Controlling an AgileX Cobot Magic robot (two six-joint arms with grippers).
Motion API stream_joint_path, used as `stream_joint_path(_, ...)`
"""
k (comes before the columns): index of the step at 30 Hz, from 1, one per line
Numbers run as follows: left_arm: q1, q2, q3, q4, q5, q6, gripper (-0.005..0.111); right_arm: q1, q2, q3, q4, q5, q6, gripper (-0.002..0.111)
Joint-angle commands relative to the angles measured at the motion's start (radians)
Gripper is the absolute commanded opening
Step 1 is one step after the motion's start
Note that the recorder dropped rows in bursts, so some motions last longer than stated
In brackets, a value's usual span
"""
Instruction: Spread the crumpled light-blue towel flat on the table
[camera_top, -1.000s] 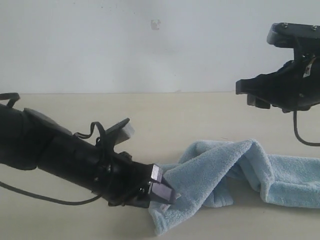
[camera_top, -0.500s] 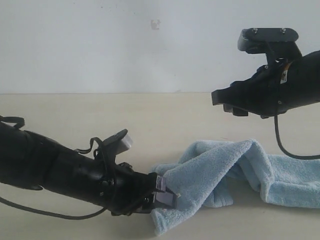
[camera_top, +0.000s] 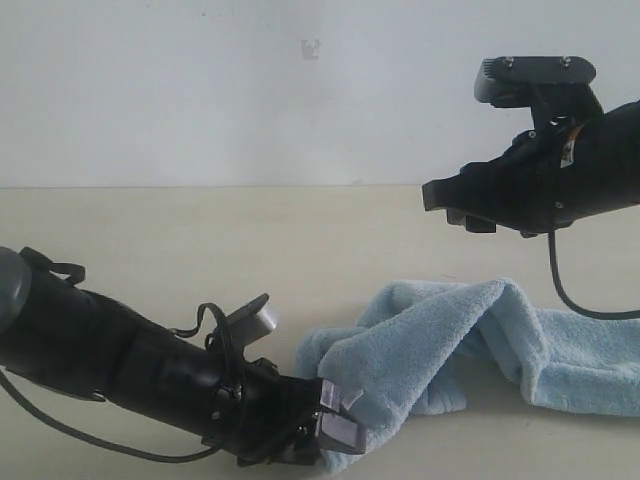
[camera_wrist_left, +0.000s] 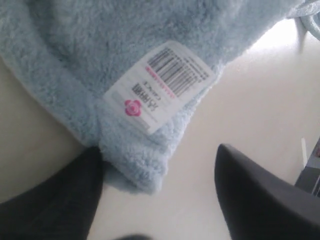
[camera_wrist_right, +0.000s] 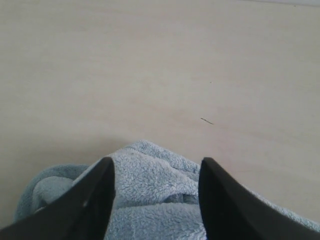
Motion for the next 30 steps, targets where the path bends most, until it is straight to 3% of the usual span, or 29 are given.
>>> stream_joint_path(1, -0.007, 0.008, -0.023, 0.0, 0.079, 0.014, 0.033, 0.001, -0.008, -0.005, 0.002, -0.008, -0.009, 0.05)
stream_joint_path(2, -0.007, 0.008, -0.023, 0.0, 0.092, 0.014, 0.022, 0.001, -0.008, -0.005, 0.002, -0.008, -0.009, 0.05)
stream_joint_path(3, -0.007, 0.008, -0.023, 0.0, 0.108, 0.02, 0.004, 0.001, -0.008, -0.005, 0.002, -0.008, -0.009, 0.05)
stream_joint_path(7, -0.002, 0.008, -0.023, 0.0, 0.149, 0.043, 0.004, 0.001, -0.008, -0.005, 0.002, -0.008, -0.005, 0.05)
stream_joint_path(12, 0.065, 0.004, -0.095, 0.0, 0.388, 0.081, 0.004, 0.001, -0.008, -0.005, 0.002, -0.008, -0.005, 0.05)
stream_joint_path(16, 0.091, 0.004, -0.105, 0.078, 0.342, 0.233, 0.004, 0.001, -0.008, -0.005, 0.002, -0.009, -0.005, 0.05)
stream_joint_path(19, 0.087, 0.004, -0.122, 0.116, 0.429, 0.459, 0.014, 0.001, -0.008, -0.005, 0.002, -0.012, -0.005, 0.05)
stream_joint_path(22, 0.087, 0.004, -0.163, 0.177, 0.471, 0.506, 0.032, 0.001, -0.008, -0.005, 0.004, -0.012, -0.005, 0.05)
stream_joint_path(25, 0.081, -0.004, -0.201, 0.348, 0.396, 0.506, 0.044, 0.001, -0.008, -0.005, 0.006, -0.012, -0.005, 0.05)
stream_joint_path(30, 0.015, -0.032, -0.218, 0.69, 0.178, 0.506, 0.045, 0.003, -0.008, -0.005, 0.013, -0.012, 0.006, 0.05)
